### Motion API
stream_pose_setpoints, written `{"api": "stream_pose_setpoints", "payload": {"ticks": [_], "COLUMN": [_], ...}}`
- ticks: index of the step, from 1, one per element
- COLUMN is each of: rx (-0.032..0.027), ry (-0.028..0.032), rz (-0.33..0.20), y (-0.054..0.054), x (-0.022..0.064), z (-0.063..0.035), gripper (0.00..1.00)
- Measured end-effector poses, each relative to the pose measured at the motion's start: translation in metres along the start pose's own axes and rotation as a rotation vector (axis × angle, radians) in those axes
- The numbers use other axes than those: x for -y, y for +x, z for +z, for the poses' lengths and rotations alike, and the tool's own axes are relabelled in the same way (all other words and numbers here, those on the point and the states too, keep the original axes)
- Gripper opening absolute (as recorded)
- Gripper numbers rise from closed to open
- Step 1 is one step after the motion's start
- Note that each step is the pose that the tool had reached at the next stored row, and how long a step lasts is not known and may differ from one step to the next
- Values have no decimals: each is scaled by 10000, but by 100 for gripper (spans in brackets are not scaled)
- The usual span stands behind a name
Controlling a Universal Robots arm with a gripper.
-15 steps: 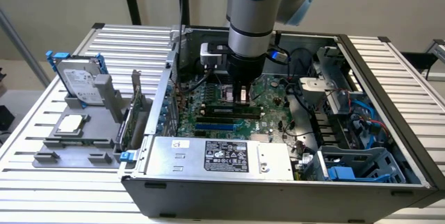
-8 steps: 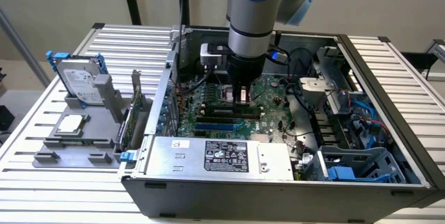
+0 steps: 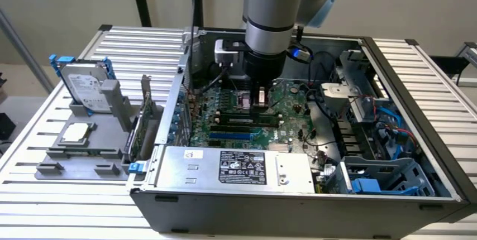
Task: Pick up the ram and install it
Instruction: 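Insert the ram into the slot, then press down the ram until it locks into place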
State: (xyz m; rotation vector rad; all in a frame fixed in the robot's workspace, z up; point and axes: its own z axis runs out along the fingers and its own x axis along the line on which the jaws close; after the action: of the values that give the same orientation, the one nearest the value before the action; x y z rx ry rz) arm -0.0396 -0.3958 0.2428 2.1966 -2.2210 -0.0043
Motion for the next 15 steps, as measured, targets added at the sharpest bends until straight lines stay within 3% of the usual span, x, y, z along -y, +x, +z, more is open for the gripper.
{"api": "stream_pose_setpoints", "payload": {"ticks": [2,4,15], "rx": [6,8,6], "ry": [0,2,1], "rz": [-1,0,0], "y": [3,3,3], "x": [-20,-33,-34], "z": [-26,-25,-26], "gripper": [13,11,11]}}
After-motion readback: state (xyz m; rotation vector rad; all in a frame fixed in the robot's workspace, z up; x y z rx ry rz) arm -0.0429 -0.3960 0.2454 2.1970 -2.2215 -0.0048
